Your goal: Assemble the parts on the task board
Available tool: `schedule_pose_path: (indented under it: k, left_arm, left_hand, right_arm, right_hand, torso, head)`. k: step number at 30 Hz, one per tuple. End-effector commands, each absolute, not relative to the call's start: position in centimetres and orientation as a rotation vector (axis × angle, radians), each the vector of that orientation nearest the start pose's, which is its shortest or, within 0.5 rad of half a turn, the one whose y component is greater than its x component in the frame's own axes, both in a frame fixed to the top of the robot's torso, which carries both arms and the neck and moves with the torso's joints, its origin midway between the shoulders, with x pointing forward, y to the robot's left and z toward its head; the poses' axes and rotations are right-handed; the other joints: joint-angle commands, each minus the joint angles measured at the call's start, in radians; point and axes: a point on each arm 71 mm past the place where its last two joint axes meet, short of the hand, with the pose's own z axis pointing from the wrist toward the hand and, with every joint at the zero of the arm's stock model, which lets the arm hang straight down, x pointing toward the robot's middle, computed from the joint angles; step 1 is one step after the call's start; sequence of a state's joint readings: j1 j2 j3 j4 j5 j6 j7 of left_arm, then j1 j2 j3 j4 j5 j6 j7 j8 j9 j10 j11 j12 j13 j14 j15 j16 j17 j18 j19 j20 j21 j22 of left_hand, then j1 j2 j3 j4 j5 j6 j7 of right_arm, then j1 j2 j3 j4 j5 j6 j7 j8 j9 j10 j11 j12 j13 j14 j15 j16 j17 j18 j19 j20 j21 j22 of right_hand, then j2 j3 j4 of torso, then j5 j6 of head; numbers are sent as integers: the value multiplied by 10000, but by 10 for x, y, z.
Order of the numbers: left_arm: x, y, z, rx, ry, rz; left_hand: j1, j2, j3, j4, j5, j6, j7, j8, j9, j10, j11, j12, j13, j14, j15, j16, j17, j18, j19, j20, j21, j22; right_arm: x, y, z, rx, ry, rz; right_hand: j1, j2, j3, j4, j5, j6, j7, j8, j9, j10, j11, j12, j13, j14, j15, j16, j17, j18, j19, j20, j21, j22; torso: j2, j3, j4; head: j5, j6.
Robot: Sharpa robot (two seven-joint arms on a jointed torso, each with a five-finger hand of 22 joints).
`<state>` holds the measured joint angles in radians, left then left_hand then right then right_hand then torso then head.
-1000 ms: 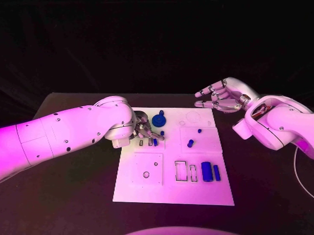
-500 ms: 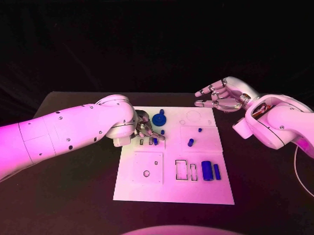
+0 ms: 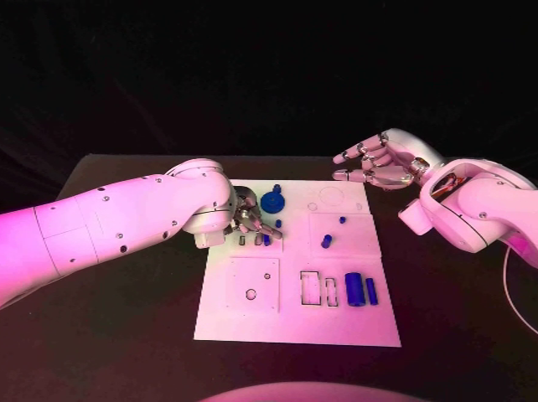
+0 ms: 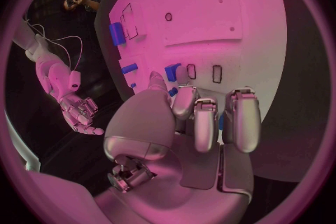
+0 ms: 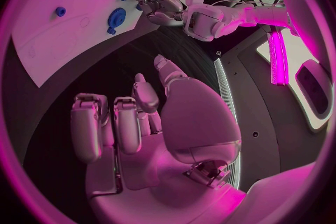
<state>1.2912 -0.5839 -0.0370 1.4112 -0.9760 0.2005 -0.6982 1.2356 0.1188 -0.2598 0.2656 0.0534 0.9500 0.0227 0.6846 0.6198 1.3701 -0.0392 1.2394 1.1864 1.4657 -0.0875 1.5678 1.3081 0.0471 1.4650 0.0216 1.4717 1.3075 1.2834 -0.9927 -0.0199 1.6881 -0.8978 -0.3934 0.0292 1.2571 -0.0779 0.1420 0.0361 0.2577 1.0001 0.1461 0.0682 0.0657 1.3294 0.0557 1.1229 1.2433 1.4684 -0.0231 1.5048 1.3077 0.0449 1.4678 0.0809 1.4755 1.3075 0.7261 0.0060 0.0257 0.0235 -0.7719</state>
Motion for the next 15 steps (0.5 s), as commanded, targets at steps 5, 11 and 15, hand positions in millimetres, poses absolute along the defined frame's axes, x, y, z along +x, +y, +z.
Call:
schedule_pose_path:
  k: [5,11,15]
  left_arm:
    - [499,128,-196,-1590,24373,-2527]
    - [499,127,-196,-1589,24399,-2540]
    - [499,127,-196,-1559,24424,-2542]
  left_hand:
    - [639,171,464,-265,-42,-146,-6,37,153,28,-50,33,-2,1051,-103,30,2627,-98,274,-77,51,948]
    - [2034,526,1512,-1064,0,-399,-101,-174,176,-44,-146,-54,-33,1051,-189,30,2627,-99,275,-149,60,979]
    - [2426,363,2260,-1333,228,-474,-37,-388,160,-99,-98,-145,-69,1051,-156,30,2627,-101,267,-144,57,989]
  right_arm:
    - [469,-226,-124,2951,15993,10116]
    - [469,-225,-124,2942,16026,10123]
    - [469,-225,-125,2930,16047,10137]
  right_hand:
    - [11,34,-54,-8,27,-11,-26,48,15,-74,2,-21,-10,734,40,-30,1353,8,10,49,-44,461]
    - [13,46,-61,-4,44,-9,-27,48,15,-70,1,-14,-9,736,39,-28,1359,8,10,49,-45,460]
    - [13,46,-61,-4,44,-9,-27,48,15,-70,1,-14,-9,736,39,-28,1359,8,10,49,-45,460]
  torso:
    - [-6,4,2]
    - [-2,4,-1]
    - [1,9,0]
  head:
    - [7,-31]
    - [8,-68]
    - [11,-89]
